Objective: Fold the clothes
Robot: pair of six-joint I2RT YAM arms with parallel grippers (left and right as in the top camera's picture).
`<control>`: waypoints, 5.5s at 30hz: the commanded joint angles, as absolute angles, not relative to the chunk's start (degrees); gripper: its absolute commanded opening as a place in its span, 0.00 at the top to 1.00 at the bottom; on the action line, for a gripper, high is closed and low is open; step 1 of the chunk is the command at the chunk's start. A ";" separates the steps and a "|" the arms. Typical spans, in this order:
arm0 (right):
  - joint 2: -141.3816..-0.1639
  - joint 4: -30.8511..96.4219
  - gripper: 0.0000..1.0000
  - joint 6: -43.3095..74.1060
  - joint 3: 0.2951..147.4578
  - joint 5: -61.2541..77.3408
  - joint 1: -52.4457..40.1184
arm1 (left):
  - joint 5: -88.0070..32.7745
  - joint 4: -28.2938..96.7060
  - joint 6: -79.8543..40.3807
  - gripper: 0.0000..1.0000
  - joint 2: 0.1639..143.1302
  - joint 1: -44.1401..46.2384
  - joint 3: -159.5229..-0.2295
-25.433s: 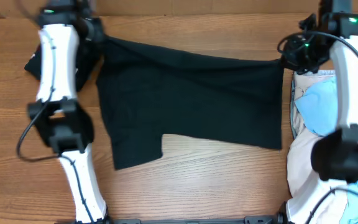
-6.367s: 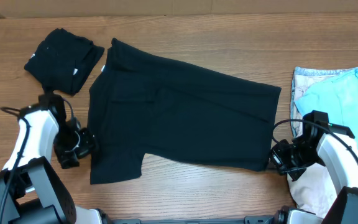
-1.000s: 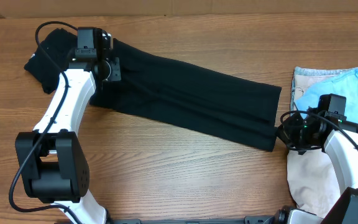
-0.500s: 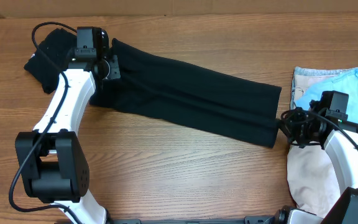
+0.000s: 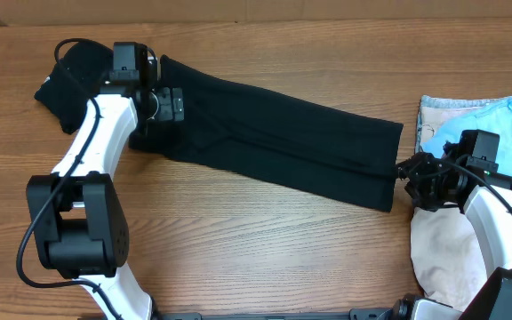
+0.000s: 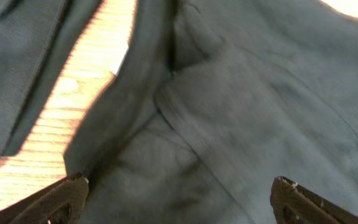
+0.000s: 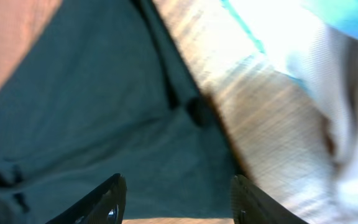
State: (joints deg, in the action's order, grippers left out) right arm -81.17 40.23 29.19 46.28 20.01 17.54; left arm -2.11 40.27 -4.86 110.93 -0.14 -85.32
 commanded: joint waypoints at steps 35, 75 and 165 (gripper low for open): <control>-93.78 31.05 0.38 14.74 46.61 27.35 13.98 | -18.81 47.22 3.01 0.91 126.43 -2.55 -89.56; -93.21 64.99 0.96 11.51 75.11 13.04 13.30 | -21.04 80.58 5.23 0.78 126.43 -1.83 -131.02; -107.09 43.33 0.76 11.25 80.71 22.13 -15.35 | -21.02 79.92 5.17 0.70 126.43 -1.83 -131.00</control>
State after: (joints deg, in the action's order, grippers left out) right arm -107.96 44.62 10.59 79.46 23.99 -16.53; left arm -20.43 80.01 3.57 126.69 -2.24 -129.69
